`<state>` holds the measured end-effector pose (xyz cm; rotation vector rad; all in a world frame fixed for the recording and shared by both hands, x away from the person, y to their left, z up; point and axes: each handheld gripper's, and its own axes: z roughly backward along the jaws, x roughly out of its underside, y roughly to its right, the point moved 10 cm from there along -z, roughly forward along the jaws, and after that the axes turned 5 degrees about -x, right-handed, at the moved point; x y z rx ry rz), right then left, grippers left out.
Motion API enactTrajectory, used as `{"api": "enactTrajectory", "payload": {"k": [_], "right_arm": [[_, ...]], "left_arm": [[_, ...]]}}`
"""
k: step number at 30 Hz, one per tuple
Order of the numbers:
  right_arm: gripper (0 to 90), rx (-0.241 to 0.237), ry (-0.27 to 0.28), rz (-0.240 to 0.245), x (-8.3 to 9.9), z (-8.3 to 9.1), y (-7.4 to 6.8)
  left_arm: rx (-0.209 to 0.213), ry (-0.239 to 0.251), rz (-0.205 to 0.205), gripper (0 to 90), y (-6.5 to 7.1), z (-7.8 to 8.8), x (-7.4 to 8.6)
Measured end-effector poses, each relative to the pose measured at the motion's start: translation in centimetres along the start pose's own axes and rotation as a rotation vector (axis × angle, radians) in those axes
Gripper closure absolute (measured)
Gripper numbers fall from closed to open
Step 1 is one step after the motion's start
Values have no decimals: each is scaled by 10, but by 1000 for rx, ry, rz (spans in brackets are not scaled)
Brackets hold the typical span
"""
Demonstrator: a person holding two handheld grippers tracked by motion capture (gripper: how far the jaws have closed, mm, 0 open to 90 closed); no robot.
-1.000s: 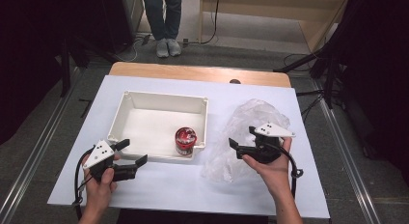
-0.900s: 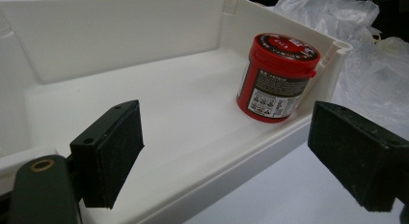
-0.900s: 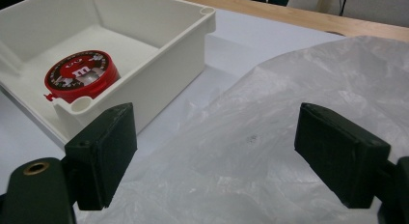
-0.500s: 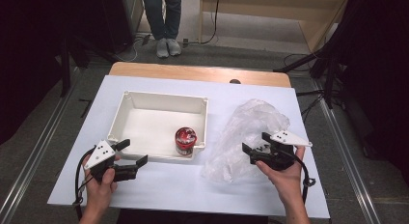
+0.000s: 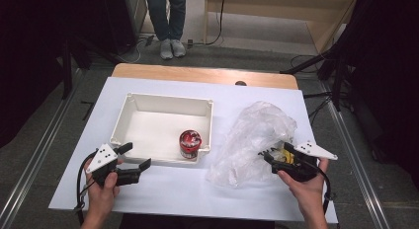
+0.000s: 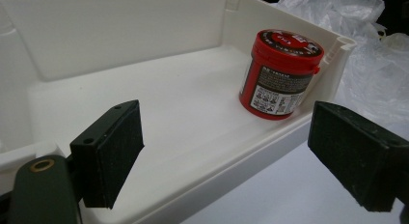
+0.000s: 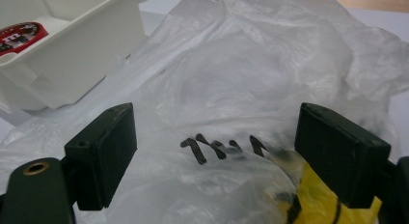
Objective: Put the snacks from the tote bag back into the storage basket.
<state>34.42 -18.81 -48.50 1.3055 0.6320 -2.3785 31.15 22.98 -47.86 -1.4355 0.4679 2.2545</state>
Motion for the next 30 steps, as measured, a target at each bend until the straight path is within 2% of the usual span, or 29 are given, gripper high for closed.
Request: {"api": "enactTrajectory", "payload": {"k": [6, 10, 11, 12, 18, 30], "right_arm": [[155, 18, 13, -20, 7, 8, 11], [154, 44, 33, -52, 15, 19, 27], [154, 44, 33, -52, 15, 19, 27], [155, 60, 42, -70, 18, 23, 35], [155, 93, 52, -112, 29, 29, 52], [152, 97, 31, -124, 37, 24, 57]], "left_arm": [[2, 6, 2, 126, -1, 1, -1], [1, 3, 2, 126, -2, 1, 0], [1, 3, 2, 126, -2, 1, 0], [2, 3, 3, 126, -2, 1, 0], [5, 5, 7, 126, -3, 1, 0], [4, -1, 8, 126, -3, -2, 2]]}}
